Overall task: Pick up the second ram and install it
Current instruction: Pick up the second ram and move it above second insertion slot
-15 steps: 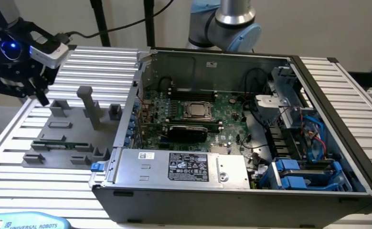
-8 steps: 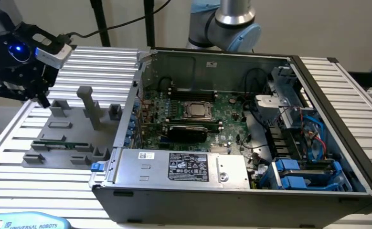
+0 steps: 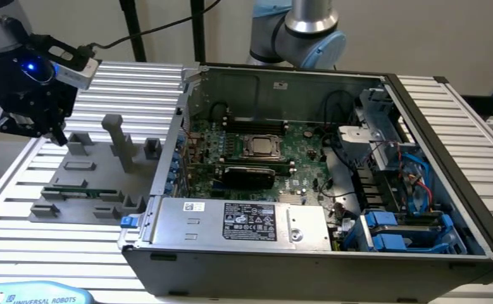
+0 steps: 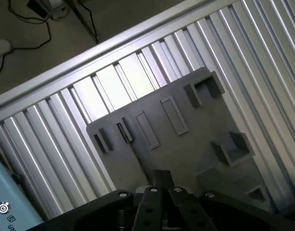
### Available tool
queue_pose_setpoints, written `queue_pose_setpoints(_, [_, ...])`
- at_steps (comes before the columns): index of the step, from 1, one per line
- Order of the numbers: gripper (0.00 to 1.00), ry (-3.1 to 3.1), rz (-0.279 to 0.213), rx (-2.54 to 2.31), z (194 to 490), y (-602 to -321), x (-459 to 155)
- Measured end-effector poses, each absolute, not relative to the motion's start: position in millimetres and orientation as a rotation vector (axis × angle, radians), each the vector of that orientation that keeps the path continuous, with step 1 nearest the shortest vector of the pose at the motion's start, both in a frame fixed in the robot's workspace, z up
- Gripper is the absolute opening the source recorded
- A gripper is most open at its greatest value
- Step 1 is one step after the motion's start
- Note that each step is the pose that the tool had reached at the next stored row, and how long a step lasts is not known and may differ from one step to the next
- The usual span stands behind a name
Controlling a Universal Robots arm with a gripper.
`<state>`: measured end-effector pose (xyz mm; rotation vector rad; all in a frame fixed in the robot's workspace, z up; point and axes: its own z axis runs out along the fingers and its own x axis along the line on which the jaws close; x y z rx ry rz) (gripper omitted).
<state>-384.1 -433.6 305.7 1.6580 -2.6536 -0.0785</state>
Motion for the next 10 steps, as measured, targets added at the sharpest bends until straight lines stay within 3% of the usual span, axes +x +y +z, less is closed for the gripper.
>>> queue_pose_setpoints(10, [0.11, -2.487, -0.078, 1.888, 300.1, -433.7, -384.0])
